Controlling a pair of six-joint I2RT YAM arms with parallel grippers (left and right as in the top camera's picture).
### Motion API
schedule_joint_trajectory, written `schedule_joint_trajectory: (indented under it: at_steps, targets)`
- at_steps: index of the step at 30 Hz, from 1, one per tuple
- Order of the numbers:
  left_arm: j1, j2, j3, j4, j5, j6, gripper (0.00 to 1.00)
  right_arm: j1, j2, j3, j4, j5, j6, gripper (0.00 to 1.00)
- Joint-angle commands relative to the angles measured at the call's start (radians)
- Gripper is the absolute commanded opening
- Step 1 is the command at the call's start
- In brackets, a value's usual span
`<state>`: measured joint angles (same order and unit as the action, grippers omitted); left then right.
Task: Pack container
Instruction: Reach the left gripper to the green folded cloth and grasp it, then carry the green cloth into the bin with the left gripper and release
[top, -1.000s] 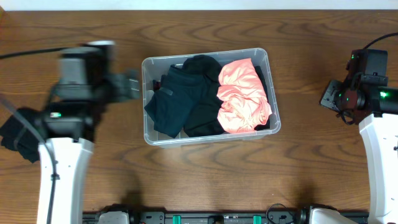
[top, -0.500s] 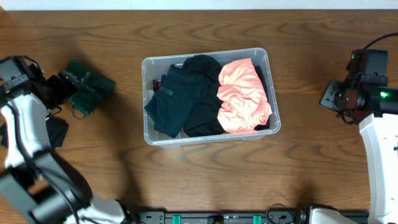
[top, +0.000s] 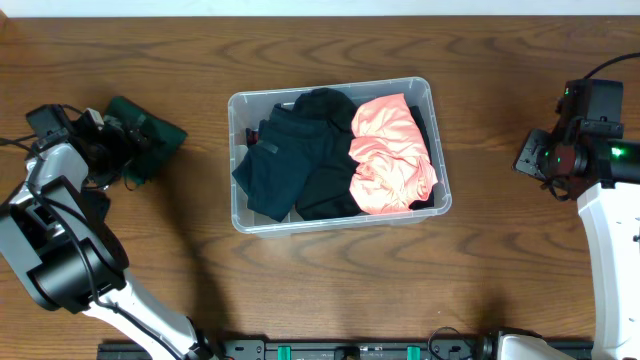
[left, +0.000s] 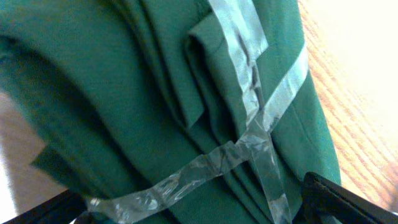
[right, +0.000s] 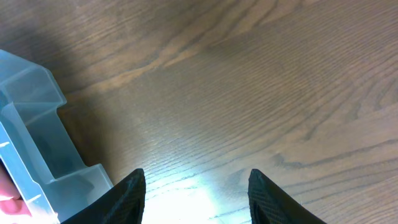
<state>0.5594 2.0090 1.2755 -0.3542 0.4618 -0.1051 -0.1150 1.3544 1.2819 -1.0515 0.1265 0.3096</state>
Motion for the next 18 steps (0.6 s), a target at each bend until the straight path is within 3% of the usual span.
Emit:
schedule_joint_trajectory:
  at_steps: [1, 4, 6, 9, 10, 18]
  targets:
    - [0.0, 0.021, -0.004, 0.006, 0.094, 0.011, 0.9, -0.005, 0.0, 0.01, -0.002, -0.004, -0.011, 0.51]
    - [0.0, 0.018, 0.003, 0.005, 0.165, 0.026, 0.56, -0.005, 0.0, 0.01, -0.005, -0.004, -0.011, 0.51]
    - [0.0, 0.012, 0.005, 0.005, 0.204, 0.026, 0.39, -0.005, 0.0, 0.01, -0.007, -0.004, -0.011, 0.51]
    - [0.0, -0.016, 0.006, 0.002, 0.232, 0.026, 0.21, -0.005, 0.0, 0.01, -0.014, -0.004, -0.012, 0.51]
    - [0.0, -0.03, 0.006, 0.0, 0.232, 0.026, 0.08, -0.005, 0.0, 0.01, -0.015, -0.004, -0.014, 0.51]
    - [-0.004, -0.27, 0.006, -0.067, 0.24, 0.027, 0.06, -0.005, 0.0, 0.01, -0.015, -0.004, -0.023, 0.51]
